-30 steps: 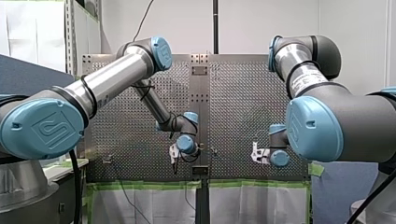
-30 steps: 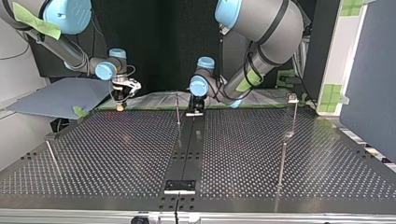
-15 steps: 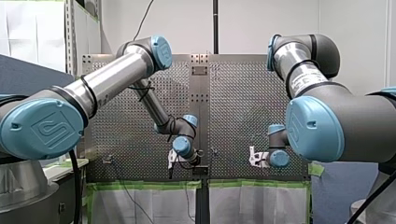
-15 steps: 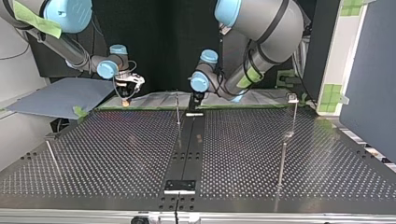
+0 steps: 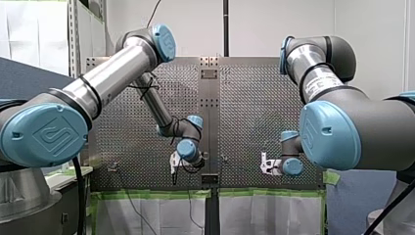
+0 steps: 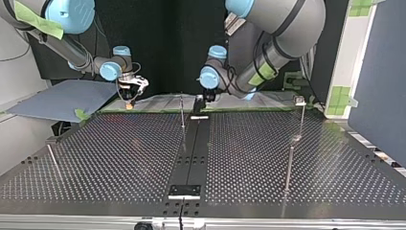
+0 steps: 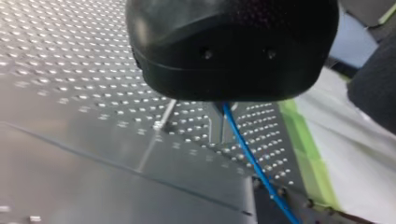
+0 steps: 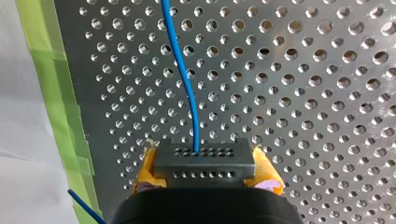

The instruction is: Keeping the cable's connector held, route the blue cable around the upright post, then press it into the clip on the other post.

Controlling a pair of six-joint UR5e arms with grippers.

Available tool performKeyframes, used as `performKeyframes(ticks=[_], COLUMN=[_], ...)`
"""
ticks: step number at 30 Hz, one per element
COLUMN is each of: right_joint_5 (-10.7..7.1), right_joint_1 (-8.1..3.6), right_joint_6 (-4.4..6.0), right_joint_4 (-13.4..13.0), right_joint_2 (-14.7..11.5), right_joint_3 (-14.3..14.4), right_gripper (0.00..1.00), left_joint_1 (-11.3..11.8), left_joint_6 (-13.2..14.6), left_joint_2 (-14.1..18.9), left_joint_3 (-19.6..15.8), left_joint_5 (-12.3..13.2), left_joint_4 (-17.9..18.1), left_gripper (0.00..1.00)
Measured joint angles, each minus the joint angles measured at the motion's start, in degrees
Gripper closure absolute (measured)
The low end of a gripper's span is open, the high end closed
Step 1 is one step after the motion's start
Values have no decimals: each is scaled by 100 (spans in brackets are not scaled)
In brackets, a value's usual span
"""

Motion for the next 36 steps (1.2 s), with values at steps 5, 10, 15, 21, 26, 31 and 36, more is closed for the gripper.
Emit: performKeyframes(ticks=[5,10,15,21,26,31,36], right_joint_5=[-5,-21,-75,-141,-243,-312,-357], right_joint_1=[0,10,46,94,145,201,232], right_joint_6=[82,100,80,4,-69,-64,-46], right_joint_4=[-24,-26,-10,-61,-300,-610,-861], right_joint_2=[3,4,4,-1,-7,-6,-6], right_joint_3=[0,0,7,78,322,634,831], right_gripper=[100,100,100,100,100,100,100], left_joint_1=[-15,-18,-25,-170,-336,-480,-526], left_joint_6=[-20,-18,-12,-3,86,285,471], left_joint_2=[301,579,857,1182,1491,1770,2039], left_joint_3=[-302,-581,-856,-1182,-1492,-1770,-2041], left_joint_5=[-302,-579,-857,-1131,-1252,-1433,-1614], left_joint_4=[196,345,368,179,-6,-50,-72], left_gripper=[100,100,100,100,100,100,100])
